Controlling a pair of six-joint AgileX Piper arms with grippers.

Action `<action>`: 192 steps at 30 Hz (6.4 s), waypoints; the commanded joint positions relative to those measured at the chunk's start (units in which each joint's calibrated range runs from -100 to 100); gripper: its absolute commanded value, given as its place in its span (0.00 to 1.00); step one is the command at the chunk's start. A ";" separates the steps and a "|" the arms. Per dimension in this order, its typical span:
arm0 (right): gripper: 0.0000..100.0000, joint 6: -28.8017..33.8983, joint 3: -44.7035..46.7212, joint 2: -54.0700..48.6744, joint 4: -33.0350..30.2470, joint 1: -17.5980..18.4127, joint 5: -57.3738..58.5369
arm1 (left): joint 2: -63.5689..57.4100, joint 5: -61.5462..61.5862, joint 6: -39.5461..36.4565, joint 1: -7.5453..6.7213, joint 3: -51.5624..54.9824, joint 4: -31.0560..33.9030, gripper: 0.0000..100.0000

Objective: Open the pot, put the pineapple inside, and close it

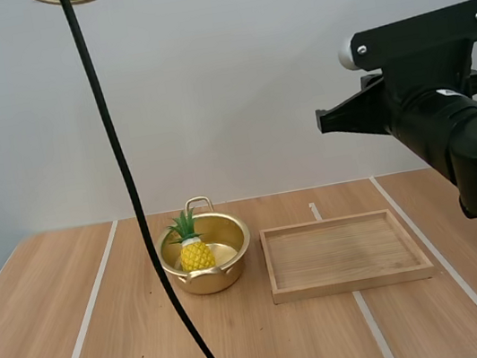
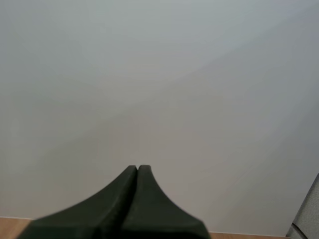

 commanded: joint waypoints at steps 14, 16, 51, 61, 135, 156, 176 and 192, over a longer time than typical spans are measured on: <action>0.00 1.25 6.70 -5.76 0.32 -1.37 -0.01 | -0.45 -1.86 -0.45 -0.07 -0.19 -0.55 0.00; 0.00 1.48 7.80 -6.45 0.32 -1.89 -0.01 | -0.45 -1.86 -0.45 -0.07 -0.19 -0.55 0.00; 0.00 2.60 14.77 -13.49 -0.18 -2.72 4.54 | 10.53 27.12 1.42 -0.07 -0.19 2.66 0.00; 0.00 2.60 14.77 -13.49 -0.18 -2.72 4.54 | 20.64 41.26 1.89 -0.07 -0.19 3.45 0.00; 0.00 2.60 14.77 -13.49 -0.18 -2.72 4.54 | 51.59 30.33 23.63 -0.07 25.31 -0.46 0.00; 0.00 2.60 14.77 -13.49 -0.18 -2.72 4.54 | 48.58 32.39 22.27 -0.14 23.72 -2.83 1.00; 0.00 2.60 14.77 -13.49 -0.18 -2.72 4.54 | 27.50 33.18 18.14 -0.14 16.81 -12.79 0.89; 0.00 2.60 14.77 -13.49 -0.18 -2.72 4.54 | 1.94 16.09 9.99 -0.07 16.81 -6.23 0.89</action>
